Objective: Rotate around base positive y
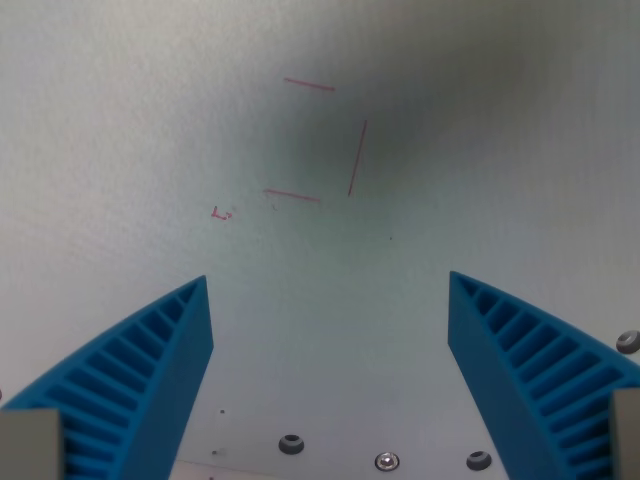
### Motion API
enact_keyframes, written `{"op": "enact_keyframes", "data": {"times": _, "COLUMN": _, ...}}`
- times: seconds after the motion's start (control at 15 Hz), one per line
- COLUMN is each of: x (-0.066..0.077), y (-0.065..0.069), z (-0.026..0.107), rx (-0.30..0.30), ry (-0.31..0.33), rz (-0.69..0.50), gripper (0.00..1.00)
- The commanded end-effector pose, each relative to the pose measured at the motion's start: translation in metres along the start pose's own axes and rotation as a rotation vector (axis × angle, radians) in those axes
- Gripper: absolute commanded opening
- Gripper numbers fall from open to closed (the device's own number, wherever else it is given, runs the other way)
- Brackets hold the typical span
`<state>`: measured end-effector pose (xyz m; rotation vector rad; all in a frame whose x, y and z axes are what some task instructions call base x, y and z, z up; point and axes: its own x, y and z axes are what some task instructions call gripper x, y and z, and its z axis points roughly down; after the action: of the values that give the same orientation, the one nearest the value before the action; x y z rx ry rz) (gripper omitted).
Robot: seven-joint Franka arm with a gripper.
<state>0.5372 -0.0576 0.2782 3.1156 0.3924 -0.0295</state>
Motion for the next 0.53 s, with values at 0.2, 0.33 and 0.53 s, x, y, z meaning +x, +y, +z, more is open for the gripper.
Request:
{"op": "enact_keyframes", "data": {"times": 0.2, "x": 0.0001, "y": 0.0002, "z": -0.0021, "rx": 0.007, "ry": -0.029, "rz": 0.000, "gripper": 1.00}}
{"op": "enact_keyframes", "data": {"times": 0.33, "x": 0.0001, "y": 0.0002, "z": -0.0021, "rx": 0.013, "ry": -0.052, "rz": 0.000, "gripper": 1.00}}
{"op": "enact_keyframes", "data": {"times": 0.53, "x": 0.0001, "y": 0.0002, "z": -0.0021, "rx": 0.022, "ry": -0.086, "rz": 0.000, "gripper": 1.00}}
